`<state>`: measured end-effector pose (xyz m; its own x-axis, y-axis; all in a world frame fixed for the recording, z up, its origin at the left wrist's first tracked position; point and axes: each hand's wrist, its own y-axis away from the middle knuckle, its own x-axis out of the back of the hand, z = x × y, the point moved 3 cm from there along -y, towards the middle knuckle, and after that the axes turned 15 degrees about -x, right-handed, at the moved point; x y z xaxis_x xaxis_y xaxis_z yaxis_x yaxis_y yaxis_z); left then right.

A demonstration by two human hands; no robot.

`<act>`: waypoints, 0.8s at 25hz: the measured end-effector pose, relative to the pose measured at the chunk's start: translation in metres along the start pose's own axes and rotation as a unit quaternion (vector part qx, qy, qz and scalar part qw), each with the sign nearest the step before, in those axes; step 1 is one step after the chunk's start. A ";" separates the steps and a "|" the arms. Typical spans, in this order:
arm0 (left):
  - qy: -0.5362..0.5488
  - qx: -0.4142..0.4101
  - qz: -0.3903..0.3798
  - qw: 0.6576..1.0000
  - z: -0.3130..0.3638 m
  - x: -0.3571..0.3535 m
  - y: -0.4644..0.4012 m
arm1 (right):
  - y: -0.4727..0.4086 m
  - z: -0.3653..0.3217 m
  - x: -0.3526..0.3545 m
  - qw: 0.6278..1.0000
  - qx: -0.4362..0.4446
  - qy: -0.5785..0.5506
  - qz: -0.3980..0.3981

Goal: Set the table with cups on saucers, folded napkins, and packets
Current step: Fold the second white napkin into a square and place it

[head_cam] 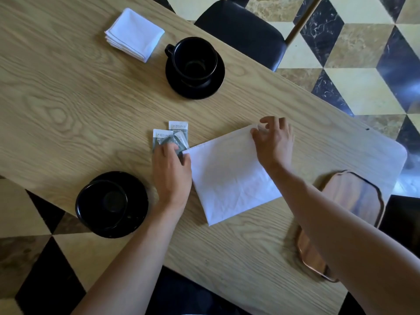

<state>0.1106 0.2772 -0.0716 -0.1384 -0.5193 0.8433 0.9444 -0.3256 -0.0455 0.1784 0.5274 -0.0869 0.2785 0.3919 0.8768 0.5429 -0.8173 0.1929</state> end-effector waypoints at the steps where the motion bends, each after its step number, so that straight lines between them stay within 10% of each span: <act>1: -0.036 -0.069 0.017 0.997 0.006 -0.001 0.006 | 0.011 -0.003 -0.001 0.998 0.047 0.023 0.023; 6: -0.010 -0.308 -0.085 0.948 0.041 -0.042 0.074 | 0.096 0.005 -0.024 0.953 0.298 0.055 -0.031; 20: -0.137 -0.279 -0.207 0.928 0.029 -0.076 0.118 | 0.097 0.081 -0.026 0.934 0.309 0.173 -0.048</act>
<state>0.2407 0.3012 -0.1251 -0.3024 -0.0633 0.9511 0.5152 -0.8504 0.1072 0.2883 0.4718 -0.1270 -0.0099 0.2046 0.9788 0.9353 -0.3443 0.0814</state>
